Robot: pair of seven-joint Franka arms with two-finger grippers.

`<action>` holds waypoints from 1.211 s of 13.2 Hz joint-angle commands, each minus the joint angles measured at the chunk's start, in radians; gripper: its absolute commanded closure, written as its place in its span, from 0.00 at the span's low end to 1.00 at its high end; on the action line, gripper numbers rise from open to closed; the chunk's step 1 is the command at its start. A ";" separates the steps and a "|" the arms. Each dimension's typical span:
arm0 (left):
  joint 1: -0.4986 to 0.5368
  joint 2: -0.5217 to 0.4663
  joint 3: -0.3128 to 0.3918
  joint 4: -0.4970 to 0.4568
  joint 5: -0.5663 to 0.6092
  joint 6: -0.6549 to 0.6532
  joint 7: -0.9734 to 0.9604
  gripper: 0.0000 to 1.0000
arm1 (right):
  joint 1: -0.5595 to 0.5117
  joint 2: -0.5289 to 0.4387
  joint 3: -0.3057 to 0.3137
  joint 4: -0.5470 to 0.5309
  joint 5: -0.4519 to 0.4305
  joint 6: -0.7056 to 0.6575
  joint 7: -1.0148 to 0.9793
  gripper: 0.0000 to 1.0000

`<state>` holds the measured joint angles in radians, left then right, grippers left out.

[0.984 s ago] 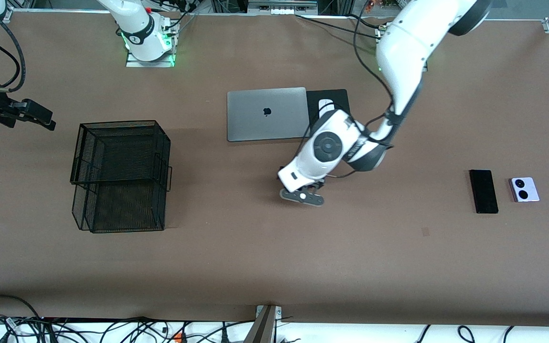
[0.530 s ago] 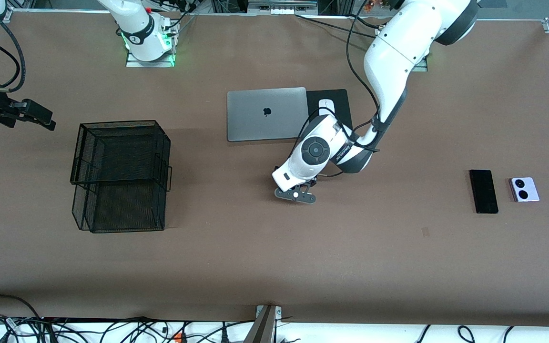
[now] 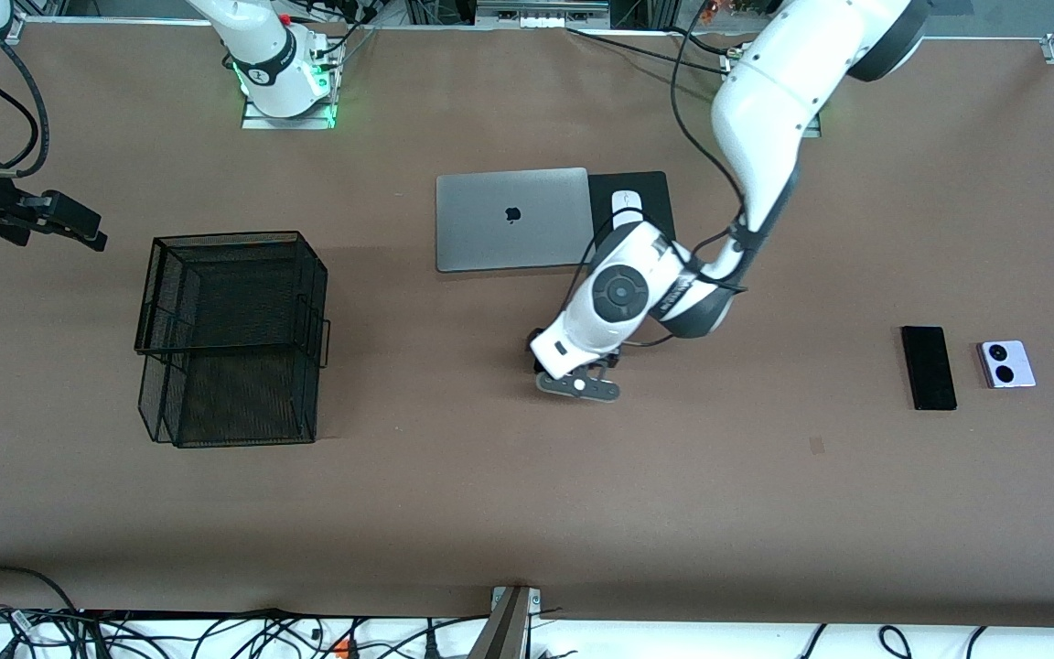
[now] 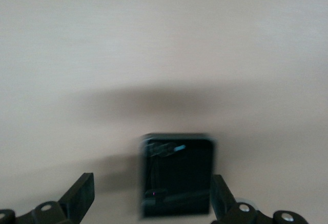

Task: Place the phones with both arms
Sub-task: 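Carry the flip phone to the table middle and open the left gripper, then return the left gripper to the tall phone while the right gripper reaches the flip phone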

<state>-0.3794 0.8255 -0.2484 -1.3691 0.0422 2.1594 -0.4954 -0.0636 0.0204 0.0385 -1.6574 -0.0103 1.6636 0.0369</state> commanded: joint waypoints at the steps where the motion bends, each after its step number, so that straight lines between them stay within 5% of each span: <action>1: 0.118 -0.115 0.006 -0.027 0.016 -0.197 0.003 0.00 | -0.008 0.006 0.012 0.013 0.013 0.001 -0.009 0.00; 5: 0.290 -0.181 0.004 -0.024 0.186 -0.400 0.011 0.00 | 0.069 0.021 0.015 0.013 0.013 0.013 0.012 0.00; 11: 0.603 -0.175 0.015 -0.034 0.266 -0.414 0.288 0.00 | 0.362 0.169 0.014 0.097 0.012 0.088 0.425 0.00; 16: 0.763 -0.151 0.014 -0.229 0.357 -0.085 0.444 0.00 | 0.598 0.438 0.012 0.382 0.004 0.123 0.774 0.00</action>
<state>0.3327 0.6875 -0.2205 -1.4961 0.3720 1.9423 -0.1356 0.4614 0.3254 0.0642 -1.4469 -0.0010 1.8131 0.6863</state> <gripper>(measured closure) 0.000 0.000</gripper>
